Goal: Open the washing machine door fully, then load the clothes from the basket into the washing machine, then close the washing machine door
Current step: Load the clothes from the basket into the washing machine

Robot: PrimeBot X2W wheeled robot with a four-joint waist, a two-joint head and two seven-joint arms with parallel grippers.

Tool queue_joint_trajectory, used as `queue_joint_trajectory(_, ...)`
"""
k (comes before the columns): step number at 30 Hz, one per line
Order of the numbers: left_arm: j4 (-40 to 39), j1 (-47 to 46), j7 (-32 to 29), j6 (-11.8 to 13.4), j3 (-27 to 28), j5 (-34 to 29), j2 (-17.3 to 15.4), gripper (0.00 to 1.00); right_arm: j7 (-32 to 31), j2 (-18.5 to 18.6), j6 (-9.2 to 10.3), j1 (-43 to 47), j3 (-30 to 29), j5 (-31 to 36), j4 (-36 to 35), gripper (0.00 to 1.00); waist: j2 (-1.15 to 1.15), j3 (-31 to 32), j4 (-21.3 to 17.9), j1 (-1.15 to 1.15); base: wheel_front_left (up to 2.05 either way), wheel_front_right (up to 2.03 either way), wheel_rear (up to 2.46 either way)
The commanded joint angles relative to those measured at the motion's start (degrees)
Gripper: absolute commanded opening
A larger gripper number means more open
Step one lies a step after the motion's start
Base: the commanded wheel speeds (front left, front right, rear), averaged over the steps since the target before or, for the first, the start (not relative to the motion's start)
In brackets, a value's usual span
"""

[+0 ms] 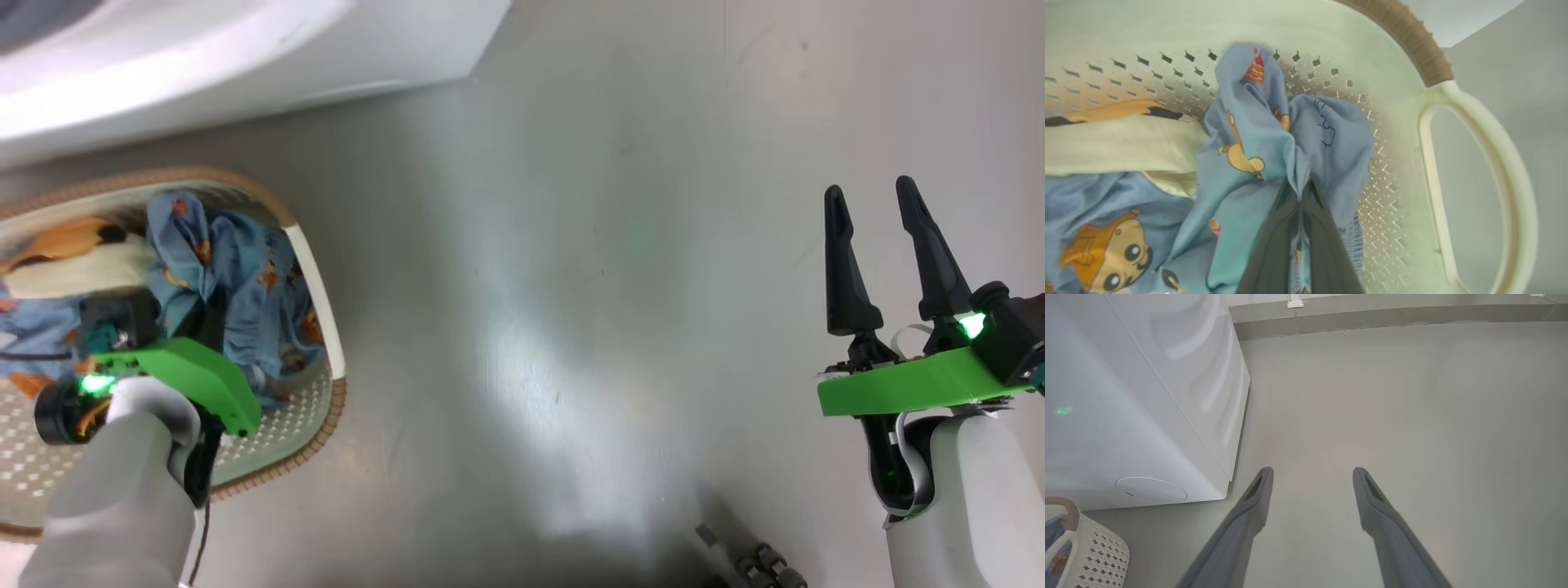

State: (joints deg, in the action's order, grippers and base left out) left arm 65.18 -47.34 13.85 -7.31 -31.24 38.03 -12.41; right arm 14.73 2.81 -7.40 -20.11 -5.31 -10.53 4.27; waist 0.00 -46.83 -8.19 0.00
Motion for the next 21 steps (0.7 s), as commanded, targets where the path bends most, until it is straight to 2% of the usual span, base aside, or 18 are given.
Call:
queue_joint_trajectory(1, -0.8, 2.7, 0.9, -0.2, 1.1, 0.3, -1.9, 0.00, 0.3, 0.1, -0.09, 1.5, 0.8, 0.6, -0.9, 1.00, 0.00, 3.4, 1.2, 0.00, 0.00, 0.00, 0.00)
queue_joint_trajectory(4, -2.9, 4.2, 1.1, 0.0, 2.2, 0.0, -2.1, 0.00, 0.3, 0.1, -0.09, 1.7, 0.7, 1.2, -0.6, 1.00, 0.00, 6.0, 1.9, 0.00, 0.00, 0.00, 0.00)
queue_joint_trajectory(10, -12.3, 9.9, 1.1, 2.2, 7.0, -2.8, -2.4, 0.00, 0.3, 0.1, -0.09, 2.3, 1.6, 2.3, -0.4, 1.00, 0.00, 11.2, 2.8, 0.00, 0.00, 0.00, 0.00)
queue_joint_trajectory(21, -27.5, 22.5, 1.1, 5.2, 16.1, -10.6, 0.1, 0.00, 0.3, 0.1, -0.09, 4.3, 4.3, 3.8, 1.3, 1.00, 0.00, 21.1, 4.8, 0.00, 0.00, 0.00, 0.00)
